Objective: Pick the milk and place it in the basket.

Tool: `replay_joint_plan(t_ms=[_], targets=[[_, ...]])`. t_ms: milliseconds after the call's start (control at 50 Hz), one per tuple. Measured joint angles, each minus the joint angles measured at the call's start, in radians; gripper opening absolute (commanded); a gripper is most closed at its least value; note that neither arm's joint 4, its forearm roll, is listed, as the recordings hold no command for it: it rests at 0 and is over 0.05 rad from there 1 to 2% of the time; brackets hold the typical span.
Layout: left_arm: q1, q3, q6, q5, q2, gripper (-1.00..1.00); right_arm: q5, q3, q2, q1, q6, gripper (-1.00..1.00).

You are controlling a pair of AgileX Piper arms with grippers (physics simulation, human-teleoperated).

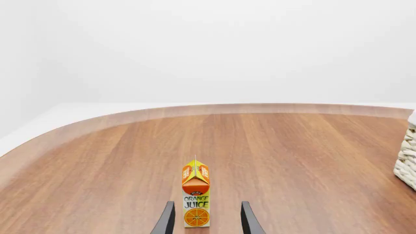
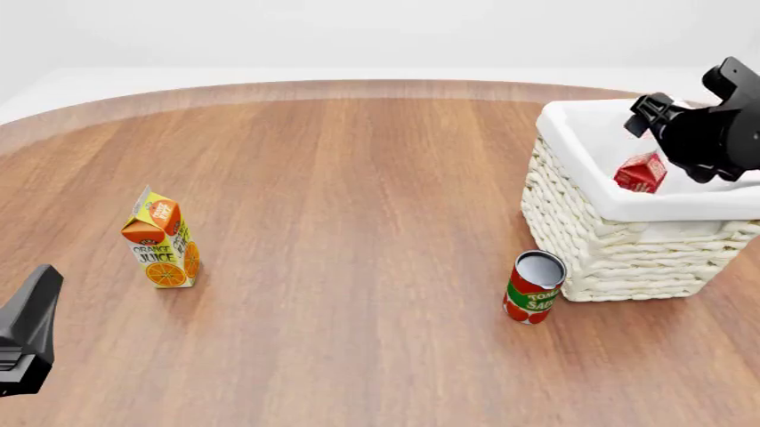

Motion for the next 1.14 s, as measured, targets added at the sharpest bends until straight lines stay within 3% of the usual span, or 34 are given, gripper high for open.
replay_joint_plan(t_ms=[620,1140], targets=[[0.000,0.000,0.000,0.000,0.000,1.00,0.024,-0.012,-0.054,0.027,0.017,1.00],[0.000,0.000,0.000,0.000,0.000,1.00,0.182,-0.045,-0.358,0.125,0.048,1.00]])
